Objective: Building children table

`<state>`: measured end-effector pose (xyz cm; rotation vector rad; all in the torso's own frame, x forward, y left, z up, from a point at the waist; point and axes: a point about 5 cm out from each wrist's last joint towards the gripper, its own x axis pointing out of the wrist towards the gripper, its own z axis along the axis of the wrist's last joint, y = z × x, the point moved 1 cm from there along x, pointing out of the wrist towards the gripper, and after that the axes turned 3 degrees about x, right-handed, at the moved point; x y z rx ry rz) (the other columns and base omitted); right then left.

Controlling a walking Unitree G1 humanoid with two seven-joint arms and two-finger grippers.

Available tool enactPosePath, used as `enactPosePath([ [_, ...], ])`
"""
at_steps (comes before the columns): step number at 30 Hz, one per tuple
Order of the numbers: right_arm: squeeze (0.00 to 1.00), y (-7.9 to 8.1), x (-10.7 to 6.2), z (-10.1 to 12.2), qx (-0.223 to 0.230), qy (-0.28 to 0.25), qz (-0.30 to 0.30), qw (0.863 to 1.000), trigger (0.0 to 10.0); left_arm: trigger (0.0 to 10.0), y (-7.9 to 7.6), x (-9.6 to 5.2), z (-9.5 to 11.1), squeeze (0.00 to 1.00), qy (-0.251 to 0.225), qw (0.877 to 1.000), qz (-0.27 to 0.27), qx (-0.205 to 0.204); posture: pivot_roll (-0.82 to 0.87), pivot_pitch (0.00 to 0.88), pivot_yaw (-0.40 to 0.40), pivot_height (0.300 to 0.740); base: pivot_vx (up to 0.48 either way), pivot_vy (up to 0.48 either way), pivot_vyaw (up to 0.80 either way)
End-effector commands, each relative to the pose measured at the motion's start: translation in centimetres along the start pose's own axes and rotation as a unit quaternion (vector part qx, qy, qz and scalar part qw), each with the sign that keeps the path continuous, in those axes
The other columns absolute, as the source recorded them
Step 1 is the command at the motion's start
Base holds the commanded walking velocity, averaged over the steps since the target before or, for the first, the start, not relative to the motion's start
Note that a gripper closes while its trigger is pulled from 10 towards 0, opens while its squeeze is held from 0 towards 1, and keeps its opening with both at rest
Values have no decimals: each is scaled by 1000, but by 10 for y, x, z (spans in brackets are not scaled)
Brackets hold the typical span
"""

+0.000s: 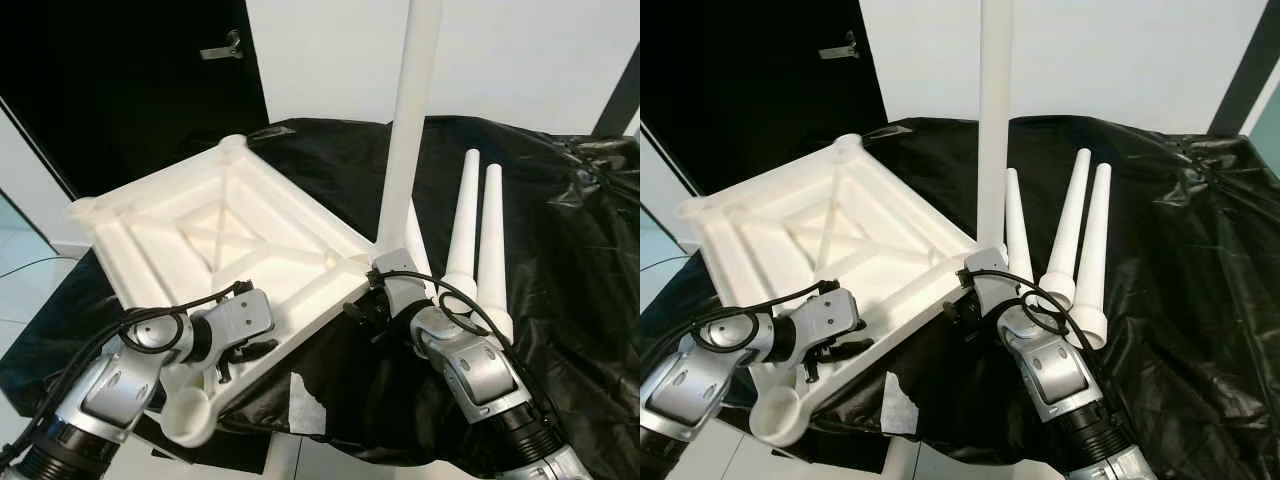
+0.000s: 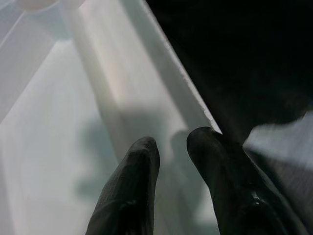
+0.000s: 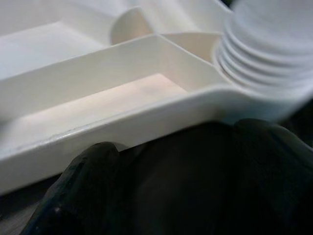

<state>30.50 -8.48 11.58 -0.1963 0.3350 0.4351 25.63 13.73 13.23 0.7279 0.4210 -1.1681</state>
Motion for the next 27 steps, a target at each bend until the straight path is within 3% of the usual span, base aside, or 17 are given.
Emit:
enactPosePath([
  [1, 0, 6, 5, 10, 3, -21, 5, 1000, 10000, 10000, -21, 10, 14, 0, -42, 997, -70, 3, 14, 0, 74, 740, 0, 0, 0],
  [8, 0, 6, 10, 8, 17, -27, 6, 999, 10000, 10000, -17, 19, 21, 0, -52, 997, -49, -11, 16, 0, 81, 740, 0, 0, 0],
  [12, 0, 3, 15, 6, 17, -31, 1, 999, 10000, 10000, -7, 26, 31, 0, -64, 998, -3, -11, 15, 0, 83, 740, 0, 0, 0],
  [14, 0, -1, 14, 8, 19, -38, -7, 999, 10000, 10000, 12, 23, 35, 0, -69, 996, 51, -9, 16, 0, 85, 740, 0, 0, 0],
  [16, 0, -1, 14, 8, 19, -38, -7, 999, 10000, 10000, 12, 23, 35, 0, -69, 996, 51, -9, 16, 0, 85, 740, 0, 0, 0],
  [18, 0, -5, 13, 11, 15, -45, -15, 999, 10000, 10000, 29, 11, 37, 0, -81, 993, 81, -10, 16, 0, 85, 740, 0, 0, 0],
  [19, 0, -5, 13, 11, 15, -45, -15, 999, 10000, 10000, 29, 11, 37, 0, -81, 993, 81, -10, 16, 0, 85, 740, 0, 0, 0],
  [20, 0, -8, 9, 13, 10, -50, -17, 999, 10000, 10000, 40, -4, 37, 0, -93, 992, 83, -10, 18, 0, 86, 740, 0, 0, 0],
  [21, 0, -8, 9, 13, 10, -50, -17, 999, 10000, 10000, 40, -4, 37, 0, -93, 992, 83, -10, 18, 0, 86, 740, 0, 0, 0],
  [22, 0, -9, 7, 15, 7, -54, -19, 998, 10000, 10000, 46, -15, 37, 0, -101, 991, 83, -8, 18, 0, 86, 740, 0, 0, 0],
  [23, 0, -9, 7, 15, 7, -54, -19, 998, 10000, 10000, 46, -15, 37, 0, -101, 991, 83, -8, 18, 0, 86, 740, 0, 0, 0],
  [25, 0, -12, 2, 17, 0, -60, -21, 998, 10000, 10000, 54, -36, 34, 0, -103, 992, 72, 6, 18, 0, 88, 740, 0, 0, 0],
  [27, 0, -15, -1, 17, -3, -63, -23, 998, 10000, 10000, 52, -43, 30, 0, -95, 994, 51, 12, 16, 0, 94, 740, 0, 0, 0],
])
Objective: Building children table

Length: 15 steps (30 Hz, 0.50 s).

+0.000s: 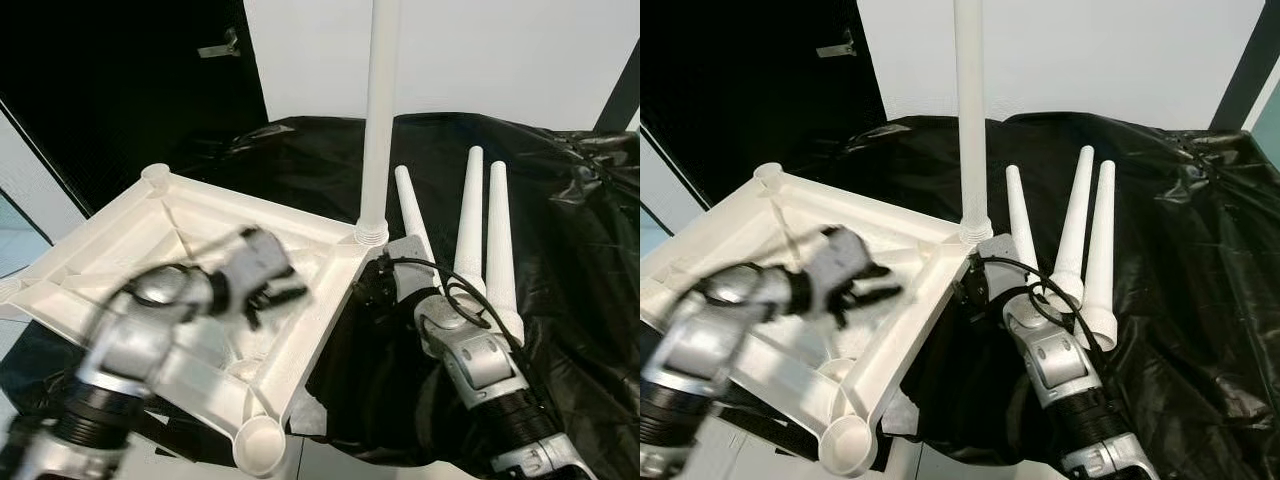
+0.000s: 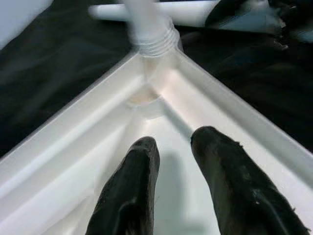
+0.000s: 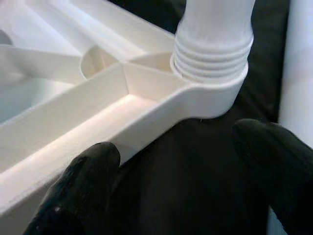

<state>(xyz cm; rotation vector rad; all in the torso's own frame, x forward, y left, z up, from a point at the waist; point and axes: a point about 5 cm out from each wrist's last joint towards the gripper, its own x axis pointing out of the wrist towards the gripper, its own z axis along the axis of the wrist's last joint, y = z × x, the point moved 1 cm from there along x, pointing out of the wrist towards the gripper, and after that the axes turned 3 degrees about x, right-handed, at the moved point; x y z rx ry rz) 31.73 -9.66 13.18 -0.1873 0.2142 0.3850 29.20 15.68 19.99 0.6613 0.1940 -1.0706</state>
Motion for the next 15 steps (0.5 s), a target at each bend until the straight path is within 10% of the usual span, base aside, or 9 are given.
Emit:
enactPosePath([
  [1, 0, 0, -4, 3, -2, -10, 3, 1000, 10000, 10000, -9, -9, -7, 0, 11, 998, -63, 0, 15, 0, 96, 740, 0, 0, 0],
  [15, 0, -7, -11, 9, 3, -27, -14, 1000, 10000, 10000, -35, -28, -54, 0, 130, 981, -143, 6, 14, 0, 94, 740, 0, 0, 0],
])
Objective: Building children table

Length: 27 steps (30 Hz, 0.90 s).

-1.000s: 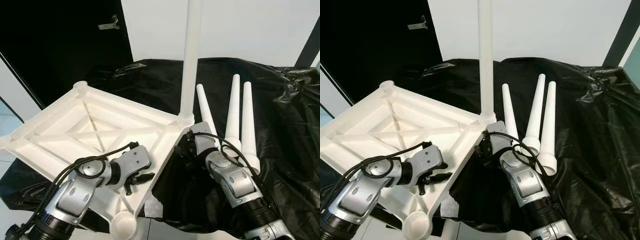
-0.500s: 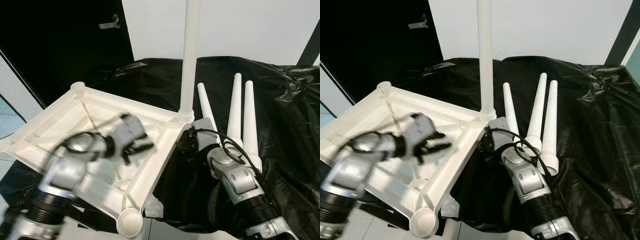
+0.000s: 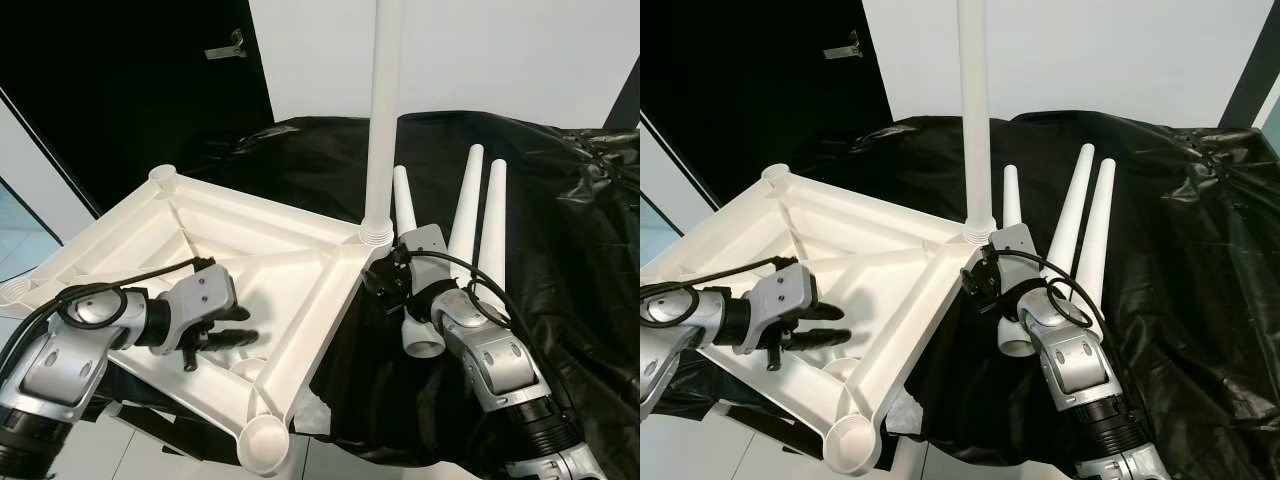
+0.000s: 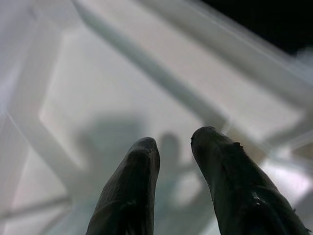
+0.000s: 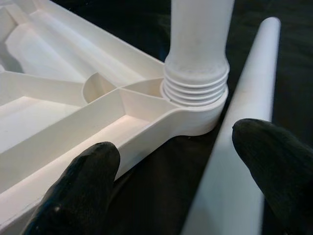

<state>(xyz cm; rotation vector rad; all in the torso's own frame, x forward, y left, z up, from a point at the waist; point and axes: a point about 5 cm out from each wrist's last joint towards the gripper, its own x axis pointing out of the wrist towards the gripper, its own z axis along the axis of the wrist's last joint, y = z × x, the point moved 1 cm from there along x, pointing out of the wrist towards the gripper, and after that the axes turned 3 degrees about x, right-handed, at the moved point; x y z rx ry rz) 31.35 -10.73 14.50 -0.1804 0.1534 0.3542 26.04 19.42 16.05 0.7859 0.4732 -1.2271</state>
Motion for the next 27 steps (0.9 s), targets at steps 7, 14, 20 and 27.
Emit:
enactPosePath([
  [7, 0, 6, -1, -2, -4, 4, 15, 1000, 10000, 10000, -2, -14, -35, 0, 78, 997, -18, -21, 17, 0, 85, 740, 0, 0, 0],
  [14, 0, 6, -2, -4, -4, 8, 16, 1000, 10000, 10000, 1, -28, -44, 886, 94, 995, -4, -28, 21, 0, 81, 740, 0, 0, 0],
  [20, 0, 7, -2, -5, -5, 10, 21, 1000, 10000, 10000, 2, -25, -53, 0, 127, 992, -1, -5, 21, 0, 79, 740, 0, 0, 0],
  [27, 0, 7, -1, -4, -8, 9, 21, 1000, 10000, 10000, 9, -2, -59, 0, 160, 987, 15, 18, 8, 0, 85, 740, 0, 0, 0],
])
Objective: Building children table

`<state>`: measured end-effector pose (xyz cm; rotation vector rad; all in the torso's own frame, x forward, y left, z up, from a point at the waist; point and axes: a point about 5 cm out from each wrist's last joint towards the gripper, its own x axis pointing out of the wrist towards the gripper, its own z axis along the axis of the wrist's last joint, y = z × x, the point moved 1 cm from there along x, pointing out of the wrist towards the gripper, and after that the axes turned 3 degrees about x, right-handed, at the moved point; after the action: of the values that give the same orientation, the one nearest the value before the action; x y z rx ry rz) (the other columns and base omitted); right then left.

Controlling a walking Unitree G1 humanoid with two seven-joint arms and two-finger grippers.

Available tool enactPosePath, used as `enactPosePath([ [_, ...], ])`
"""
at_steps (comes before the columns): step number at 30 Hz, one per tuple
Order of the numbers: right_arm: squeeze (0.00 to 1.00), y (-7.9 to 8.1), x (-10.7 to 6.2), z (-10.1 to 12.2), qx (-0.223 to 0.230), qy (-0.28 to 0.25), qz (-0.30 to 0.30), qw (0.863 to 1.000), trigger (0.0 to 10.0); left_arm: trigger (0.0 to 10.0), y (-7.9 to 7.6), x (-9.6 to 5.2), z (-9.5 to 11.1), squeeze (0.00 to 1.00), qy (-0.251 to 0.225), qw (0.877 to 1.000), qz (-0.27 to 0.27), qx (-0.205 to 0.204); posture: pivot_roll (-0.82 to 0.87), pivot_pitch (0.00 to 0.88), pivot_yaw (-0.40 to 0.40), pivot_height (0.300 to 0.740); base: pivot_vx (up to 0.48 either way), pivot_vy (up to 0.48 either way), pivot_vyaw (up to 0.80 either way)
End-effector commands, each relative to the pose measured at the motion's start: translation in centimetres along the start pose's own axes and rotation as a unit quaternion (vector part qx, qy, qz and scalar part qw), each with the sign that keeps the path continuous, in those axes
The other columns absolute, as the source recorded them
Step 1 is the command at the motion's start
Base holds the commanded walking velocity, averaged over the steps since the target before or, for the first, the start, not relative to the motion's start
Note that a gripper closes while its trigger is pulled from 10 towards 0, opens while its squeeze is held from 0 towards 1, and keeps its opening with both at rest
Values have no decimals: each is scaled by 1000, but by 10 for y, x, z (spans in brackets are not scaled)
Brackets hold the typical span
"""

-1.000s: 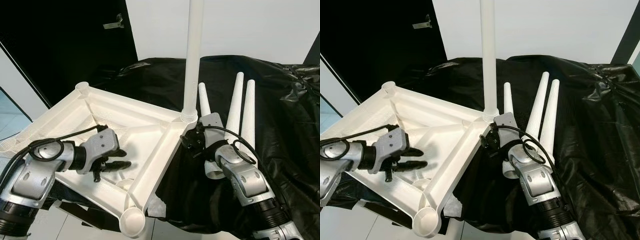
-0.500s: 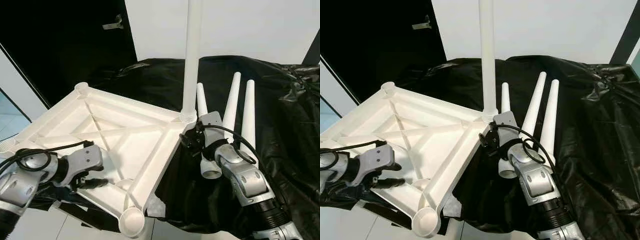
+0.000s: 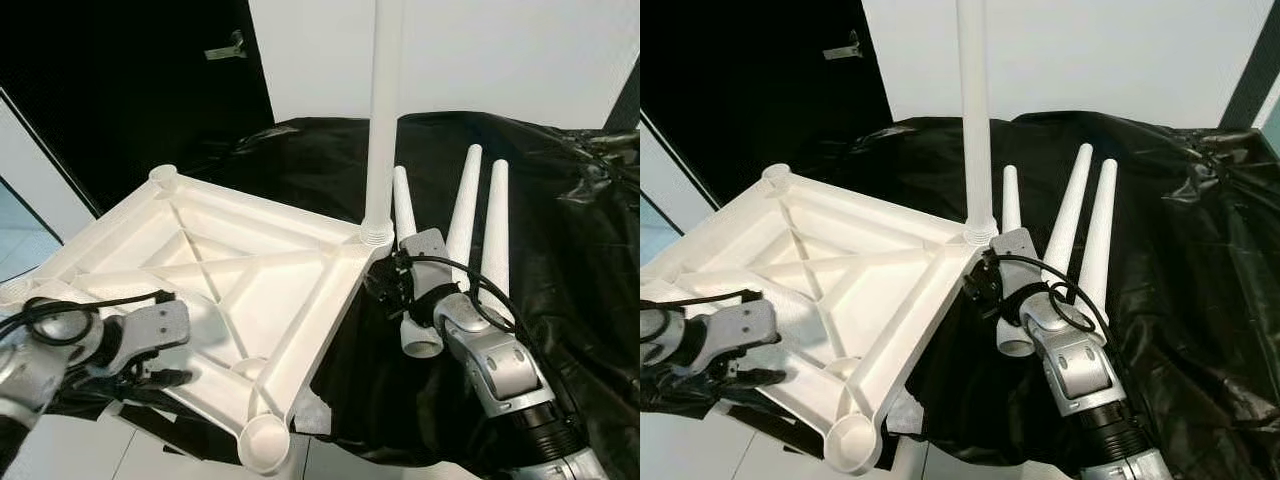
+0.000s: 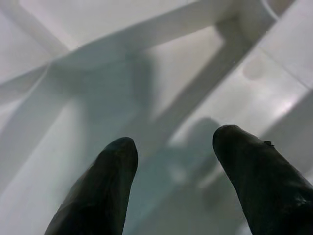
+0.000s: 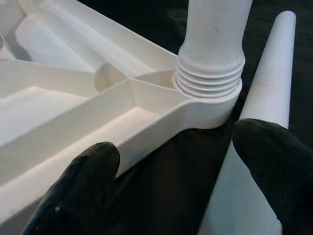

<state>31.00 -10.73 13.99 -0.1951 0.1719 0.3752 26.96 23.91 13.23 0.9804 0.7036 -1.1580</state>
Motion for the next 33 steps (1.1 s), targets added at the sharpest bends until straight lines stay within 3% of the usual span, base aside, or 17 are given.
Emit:
enactPosePath([
  [1, 0, 5, 1, 2, -2, -1, 9, 1000, 10000, 10000, 5, 11, -2, 0, 19, 999, 34, 4, -3, 0, 94, 740, 0, 0, 0],
  [4, 0, 5, 1, 4, -3, -3, 6, 1000, 10000, 10000, 10, 23, 5, 0, 15, 999, 38, 7, -15, 0, 103, 740, 0, 0, 0],
  [9, 0, 4, 0, 3, -1, -3, 2, 1000, 10000, 10000, 14, 29, 7, 0, 14, 999, 42, 6, -16, 0, 104, 740, 0, 0, 0],
  [10, 0, 3, -1, 3, -1, -3, 0, 1000, 10000, 4314, 14, 30, 6, 0, 15, 999, 37, 2, -26, 0, 113, 740, 0, 0, 0],
  [11, 0, 3, -2, 2, -2, -2, -3, 1000, 10000, 0, 15, 30, 5, 0, 16, 999, 35, -1, -29, 0, 116, 740, 0, 0, 0],
  [28, 0, -3, -3, 4, 7, -12, -28, 1000, 10000, 0, 37, 33, 6, 0, 4, 995, 93, -46, -23, 0, 122, 740, 0, 0, 0],
  [33, 0, -7, -3, 6, 11, -16, -45, 999, 10000, 0, 58, 37, 19, 0, -24, 976, 185, -109, -20, 0, 129, 740, 0, 0, 0],
])
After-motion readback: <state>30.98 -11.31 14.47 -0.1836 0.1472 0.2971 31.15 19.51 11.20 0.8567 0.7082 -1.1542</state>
